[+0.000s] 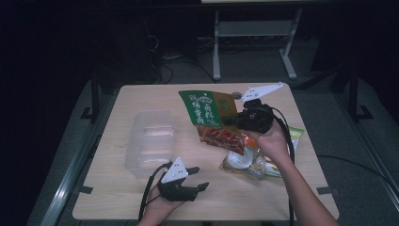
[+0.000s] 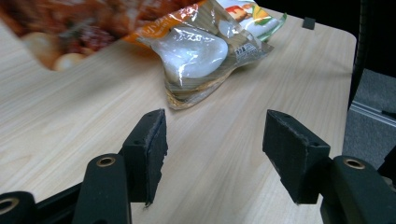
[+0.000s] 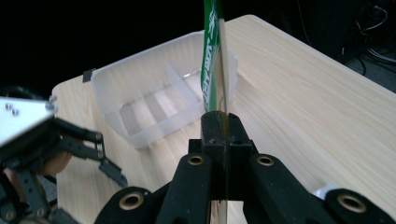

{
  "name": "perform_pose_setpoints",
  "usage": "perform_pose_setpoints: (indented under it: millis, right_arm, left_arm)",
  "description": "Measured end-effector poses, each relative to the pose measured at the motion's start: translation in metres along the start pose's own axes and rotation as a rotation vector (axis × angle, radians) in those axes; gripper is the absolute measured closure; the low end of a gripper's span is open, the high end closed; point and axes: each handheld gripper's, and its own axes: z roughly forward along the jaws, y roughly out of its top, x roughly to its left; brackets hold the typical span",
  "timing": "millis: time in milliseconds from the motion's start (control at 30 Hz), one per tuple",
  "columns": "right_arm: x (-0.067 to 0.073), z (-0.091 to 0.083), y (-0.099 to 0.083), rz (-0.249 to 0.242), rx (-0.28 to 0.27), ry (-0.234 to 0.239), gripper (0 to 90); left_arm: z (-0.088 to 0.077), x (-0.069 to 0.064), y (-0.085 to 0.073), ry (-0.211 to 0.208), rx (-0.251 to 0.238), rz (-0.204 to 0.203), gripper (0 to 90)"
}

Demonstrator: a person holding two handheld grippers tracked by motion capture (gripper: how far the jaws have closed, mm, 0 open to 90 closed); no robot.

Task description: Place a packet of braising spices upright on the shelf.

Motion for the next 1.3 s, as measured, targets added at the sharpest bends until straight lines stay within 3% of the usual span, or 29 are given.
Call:
perform_pose_setpoints:
  millis: [267,633,1033,1300]
  right_arm:
    - [0.0,0.016,0.017,-0.007,-0.024,0.017,89.6]
    - [0.0,0.032,0.027,0.004,-0.021,0.033,89.6]
    - [0.009,0.033,0.038,-0.021,-0.027,0.038,89.6]
    - [0.008,0.045,0.043,-0.029,-0.007,0.042,89.6]
  left_arm:
    - [0.005,-0.002,0.0,-0.021,-0.016,0.002,36.0]
    - [0.008,-0.005,-0.002,-0.004,0.0,0.01,32.3]
    - [0.008,-0.009,-0.002,0.008,0.002,0.02,31.2]
    - [0.005,-0.007,-0.002,0.013,-0.006,0.014,30.9]
